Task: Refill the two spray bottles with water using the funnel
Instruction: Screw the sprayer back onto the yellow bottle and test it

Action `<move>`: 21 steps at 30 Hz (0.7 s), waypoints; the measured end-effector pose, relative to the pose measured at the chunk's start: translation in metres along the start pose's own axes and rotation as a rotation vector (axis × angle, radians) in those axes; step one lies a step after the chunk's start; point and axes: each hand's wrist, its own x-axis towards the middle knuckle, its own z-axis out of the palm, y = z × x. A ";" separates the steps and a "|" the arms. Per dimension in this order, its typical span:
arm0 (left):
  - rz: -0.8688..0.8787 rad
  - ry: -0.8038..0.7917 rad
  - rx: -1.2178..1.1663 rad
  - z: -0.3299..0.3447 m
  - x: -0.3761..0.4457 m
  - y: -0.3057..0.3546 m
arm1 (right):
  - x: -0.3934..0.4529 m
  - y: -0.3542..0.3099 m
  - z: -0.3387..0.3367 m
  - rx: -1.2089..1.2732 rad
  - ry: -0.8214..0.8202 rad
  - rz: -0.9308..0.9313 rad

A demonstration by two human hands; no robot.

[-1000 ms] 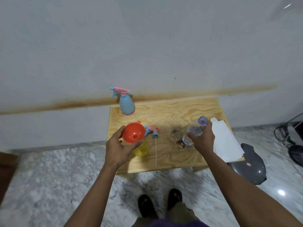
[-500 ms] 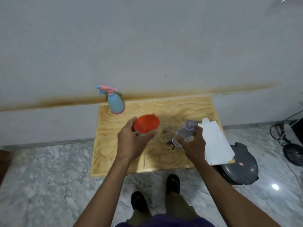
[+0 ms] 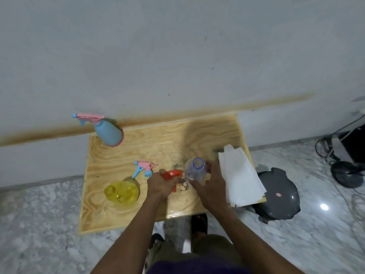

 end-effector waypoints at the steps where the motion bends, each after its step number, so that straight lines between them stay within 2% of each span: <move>1: -0.002 -0.007 0.004 0.003 0.002 0.000 | 0.000 0.000 -0.001 -0.005 -0.009 -0.006; 12: -0.025 -0.060 -0.019 0.004 0.002 -0.002 | 0.005 0.001 -0.004 -0.041 -0.045 0.013; 21: 0.024 -0.116 -0.067 -0.007 -0.003 -0.020 | 0.000 -0.004 0.001 -0.057 -0.033 0.047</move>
